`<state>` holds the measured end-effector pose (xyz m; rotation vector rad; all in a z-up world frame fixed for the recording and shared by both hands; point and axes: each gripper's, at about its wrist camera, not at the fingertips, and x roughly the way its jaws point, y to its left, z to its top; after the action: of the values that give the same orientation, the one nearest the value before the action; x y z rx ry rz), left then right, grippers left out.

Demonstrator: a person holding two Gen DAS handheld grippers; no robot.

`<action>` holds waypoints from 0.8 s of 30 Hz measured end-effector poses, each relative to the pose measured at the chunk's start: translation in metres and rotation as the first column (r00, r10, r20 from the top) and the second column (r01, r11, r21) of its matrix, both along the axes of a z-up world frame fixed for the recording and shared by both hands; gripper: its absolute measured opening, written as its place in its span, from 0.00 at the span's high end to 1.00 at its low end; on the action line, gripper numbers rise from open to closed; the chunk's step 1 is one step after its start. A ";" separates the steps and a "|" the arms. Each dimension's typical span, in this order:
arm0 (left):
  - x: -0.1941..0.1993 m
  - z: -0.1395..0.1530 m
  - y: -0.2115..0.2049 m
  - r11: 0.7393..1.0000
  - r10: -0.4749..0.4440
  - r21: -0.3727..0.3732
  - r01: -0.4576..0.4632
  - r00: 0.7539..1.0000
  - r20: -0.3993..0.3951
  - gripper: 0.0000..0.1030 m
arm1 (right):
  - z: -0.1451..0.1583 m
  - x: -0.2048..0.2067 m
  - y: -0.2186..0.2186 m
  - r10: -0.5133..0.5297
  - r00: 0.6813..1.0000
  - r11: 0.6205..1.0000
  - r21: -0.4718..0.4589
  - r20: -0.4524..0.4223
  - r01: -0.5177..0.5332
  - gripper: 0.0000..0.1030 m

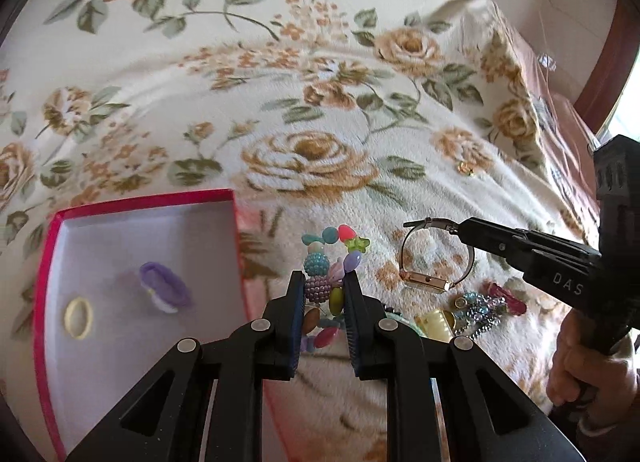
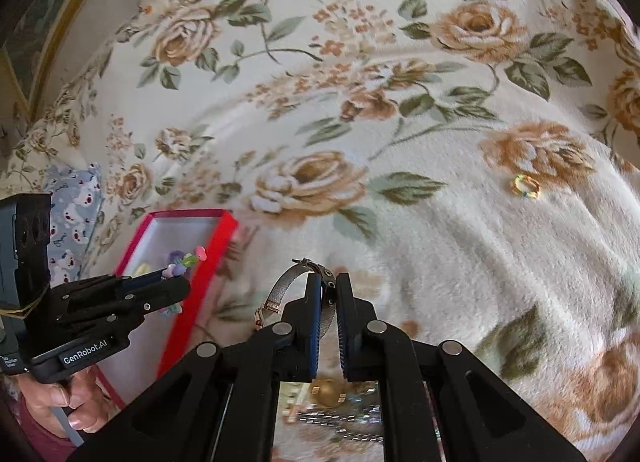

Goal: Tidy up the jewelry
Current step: 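Grasp the silver watch with the right tool while the left tool grasps the beaded bracelet, then carry the watch and bracelet into the box and open both tools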

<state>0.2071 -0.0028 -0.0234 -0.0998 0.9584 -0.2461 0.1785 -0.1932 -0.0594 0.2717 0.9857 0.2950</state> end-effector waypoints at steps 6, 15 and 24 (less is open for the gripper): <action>-0.030 0.013 0.028 0.999 0.052 -0.017 -0.052 0.998 0.018 0.83 | 0.011 -0.003 0.025 0.036 0.999 0.998 0.048 0.021 -0.037 0.93; -0.065 0.022 0.079 0.989 0.150 -0.023 -0.149 0.988 0.024 0.83 | 0.014 -0.002 0.085 0.129 0.991 0.986 0.106 0.029 -0.131 0.93; -0.078 0.010 0.122 0.970 0.243 0.005 -0.243 0.970 -0.008 0.83 | 0.000 0.006 0.148 0.211 0.977 0.970 0.119 0.011 -0.211 0.93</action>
<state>0.1288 0.1193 -0.0134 -0.2128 0.9456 -0.0177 0.1841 -0.0457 -0.0594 0.2767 1.0012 0.5496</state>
